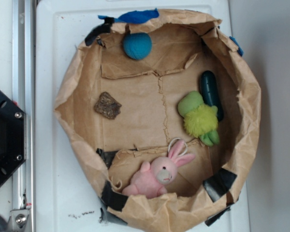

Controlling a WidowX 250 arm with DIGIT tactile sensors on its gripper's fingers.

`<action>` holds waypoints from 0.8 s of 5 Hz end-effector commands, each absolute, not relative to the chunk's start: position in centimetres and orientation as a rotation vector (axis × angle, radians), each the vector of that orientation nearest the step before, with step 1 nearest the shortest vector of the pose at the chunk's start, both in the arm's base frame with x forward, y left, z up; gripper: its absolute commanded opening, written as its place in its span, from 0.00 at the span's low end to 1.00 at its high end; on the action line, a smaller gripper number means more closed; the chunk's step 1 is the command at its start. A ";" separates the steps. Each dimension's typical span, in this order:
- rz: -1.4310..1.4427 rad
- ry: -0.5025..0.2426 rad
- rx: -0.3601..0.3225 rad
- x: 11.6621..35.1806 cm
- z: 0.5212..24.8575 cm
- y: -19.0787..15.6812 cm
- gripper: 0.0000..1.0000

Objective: Grab the pink bunny.

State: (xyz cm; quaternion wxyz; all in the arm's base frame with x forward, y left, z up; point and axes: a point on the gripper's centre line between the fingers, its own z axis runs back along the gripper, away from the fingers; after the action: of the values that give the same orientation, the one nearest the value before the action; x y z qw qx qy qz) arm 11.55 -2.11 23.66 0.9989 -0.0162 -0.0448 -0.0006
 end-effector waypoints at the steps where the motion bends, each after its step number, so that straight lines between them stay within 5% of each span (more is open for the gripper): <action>1: -0.001 -0.090 -0.032 11.5 23.7 -2.1 1.00; 3: 0.125 -0.161 0.103 19.5 22.6 -0.3 1.00; 4: 0.226 -0.157 0.055 20.9 21.6 0.0 1.00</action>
State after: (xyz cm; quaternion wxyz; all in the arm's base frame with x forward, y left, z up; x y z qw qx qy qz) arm 20.50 -0.52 20.38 0.9920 0.0276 -0.0578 0.1085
